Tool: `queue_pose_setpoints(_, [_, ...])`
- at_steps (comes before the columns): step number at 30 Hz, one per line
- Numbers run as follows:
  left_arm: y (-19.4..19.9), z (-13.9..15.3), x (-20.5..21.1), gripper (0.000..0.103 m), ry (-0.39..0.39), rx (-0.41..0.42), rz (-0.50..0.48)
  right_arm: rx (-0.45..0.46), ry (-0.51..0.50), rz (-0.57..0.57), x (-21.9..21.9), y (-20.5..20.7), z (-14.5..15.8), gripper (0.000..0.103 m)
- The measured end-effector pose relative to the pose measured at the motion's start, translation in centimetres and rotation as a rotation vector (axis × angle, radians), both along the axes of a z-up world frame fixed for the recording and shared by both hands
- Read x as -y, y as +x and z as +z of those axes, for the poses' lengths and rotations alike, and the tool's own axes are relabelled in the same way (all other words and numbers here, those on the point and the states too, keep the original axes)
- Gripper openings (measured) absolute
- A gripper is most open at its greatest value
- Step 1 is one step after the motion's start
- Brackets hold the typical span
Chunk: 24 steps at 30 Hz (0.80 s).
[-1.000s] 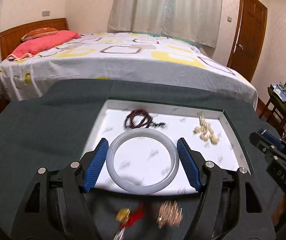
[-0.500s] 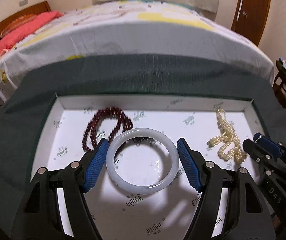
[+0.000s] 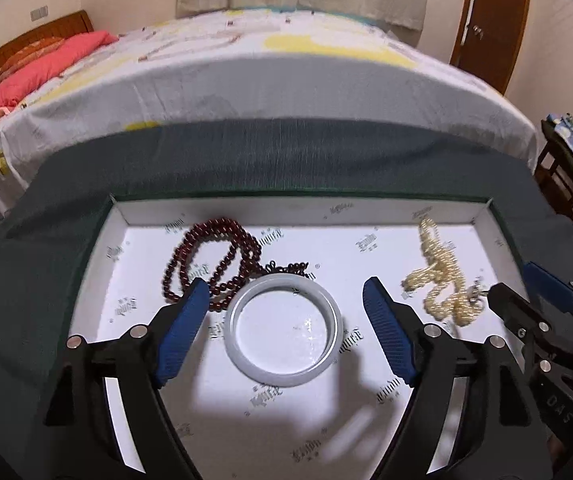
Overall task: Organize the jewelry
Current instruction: 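Carry bangle and ring into the box and open both tools, then close the right tool on the pearl brooch while the left tool hovers over the black cord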
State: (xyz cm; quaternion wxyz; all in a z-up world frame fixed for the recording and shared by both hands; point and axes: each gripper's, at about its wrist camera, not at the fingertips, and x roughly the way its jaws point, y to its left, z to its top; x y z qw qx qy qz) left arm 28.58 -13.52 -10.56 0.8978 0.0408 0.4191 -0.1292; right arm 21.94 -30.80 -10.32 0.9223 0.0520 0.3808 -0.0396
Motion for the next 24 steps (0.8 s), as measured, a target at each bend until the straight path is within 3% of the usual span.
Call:
queue_pose_setpoints(4, [-2.6,2.1,-1.5,0.079,-0.017,0.083,-0.006,0.064,-0.014,-0.020,-0.6,-3.0,1.5,0.050])
queue_pose_setpoints(10, [-8.1,3.6,-5.0,0.082,-0.011,0.158,0.004,0.122,-0.040,-0.023,-2.9,-8.2,2.3,0.058])
queue_pose_setpoints(15, [-12.3,3.5,-8.8,0.082,-0.002,0.153,0.037,0.122,-0.032,0.001,-5.2,-11.8,1.7,0.065])
queue_pose_setpoints(24, [-17.6,3.3,-14.6,0.082,0.042,0.146,0.083,0.082,-0.032,0.058,-9.4,-15.4,-0.6,0.066])
